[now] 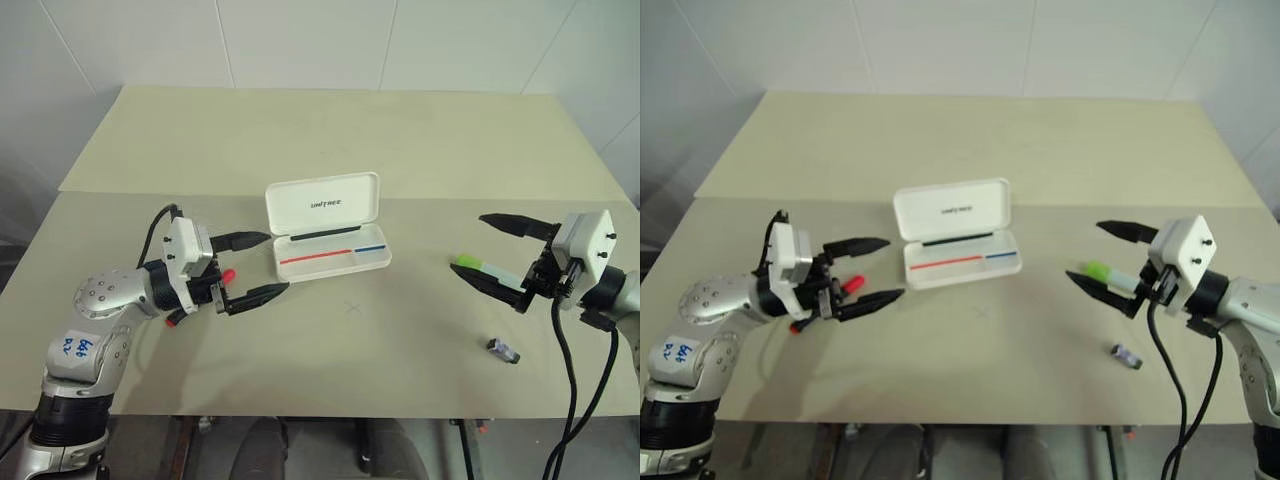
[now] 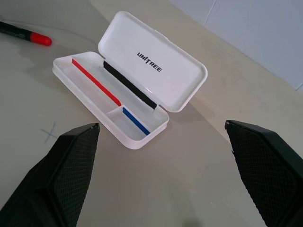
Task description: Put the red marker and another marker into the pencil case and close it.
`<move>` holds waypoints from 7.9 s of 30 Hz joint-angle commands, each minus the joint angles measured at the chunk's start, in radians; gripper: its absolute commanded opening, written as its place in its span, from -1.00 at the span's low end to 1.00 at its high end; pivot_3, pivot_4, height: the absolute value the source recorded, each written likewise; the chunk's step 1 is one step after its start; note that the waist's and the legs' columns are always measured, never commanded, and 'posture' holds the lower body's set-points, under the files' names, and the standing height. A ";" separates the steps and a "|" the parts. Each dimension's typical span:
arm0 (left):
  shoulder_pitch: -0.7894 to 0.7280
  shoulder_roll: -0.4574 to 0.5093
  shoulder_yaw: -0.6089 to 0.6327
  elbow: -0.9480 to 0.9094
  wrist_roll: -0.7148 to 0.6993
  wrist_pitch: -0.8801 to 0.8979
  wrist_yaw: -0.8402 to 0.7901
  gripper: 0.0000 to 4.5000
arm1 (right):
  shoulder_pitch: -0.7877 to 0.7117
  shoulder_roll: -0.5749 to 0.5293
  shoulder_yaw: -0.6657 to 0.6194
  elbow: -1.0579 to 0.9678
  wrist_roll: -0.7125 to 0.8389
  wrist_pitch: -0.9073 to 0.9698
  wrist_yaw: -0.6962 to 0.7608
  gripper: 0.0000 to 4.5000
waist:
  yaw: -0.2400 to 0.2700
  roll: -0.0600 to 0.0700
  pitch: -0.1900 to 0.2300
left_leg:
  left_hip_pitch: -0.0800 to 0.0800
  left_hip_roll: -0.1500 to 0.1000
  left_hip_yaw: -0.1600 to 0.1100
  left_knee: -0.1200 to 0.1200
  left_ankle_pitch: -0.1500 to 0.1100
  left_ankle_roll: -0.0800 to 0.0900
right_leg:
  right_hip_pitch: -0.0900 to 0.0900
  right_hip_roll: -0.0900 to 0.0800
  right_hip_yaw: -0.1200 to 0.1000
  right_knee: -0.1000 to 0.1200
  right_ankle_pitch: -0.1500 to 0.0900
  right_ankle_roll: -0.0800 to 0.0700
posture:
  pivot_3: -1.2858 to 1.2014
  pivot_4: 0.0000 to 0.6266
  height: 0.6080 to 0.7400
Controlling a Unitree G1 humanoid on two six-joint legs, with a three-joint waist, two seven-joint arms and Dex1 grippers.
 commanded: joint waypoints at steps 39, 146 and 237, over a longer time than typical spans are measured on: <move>-0.266 -0.063 -0.275 0.358 0.284 -0.176 -0.108 0.44 | 0.024 0.167 0.145 -0.141 -0.053 -0.053 -0.112 1.00 | 0.000 0.000 0.000 | 0.000 0.000 0.008 0.000 0.000 0.000 | -0.003 0.000 0.007 0.000 0.008 0.012 | 0.03 -0.52 1.00; 0.400 0.041 0.338 -0.300 0.227 -0.079 -0.012 0.99 | -0.040 0.111 0.197 -0.143 0.065 0.076 -0.005 1.00 | -0.010 -0.001 -0.002 | 0.001 0.003 0.013 0.002 0.000 0.003 | -0.010 0.004 0.015 0.008 0.002 -0.002 | 0.03 -0.52 1.00; -0.230 -0.065 -0.278 0.306 0.323 -0.317 -0.076 -0.71 | 0.113 0.051 0.057 -0.243 0.054 0.079 -0.031 1.00 | 0.001 0.005 -0.021 | -0.003 0.039 0.064 -0.001 0.006 -0.002 | -0.015 0.015 0.009 -0.016 0.018 -0.020 | 0.03 -0.52 1.00</move>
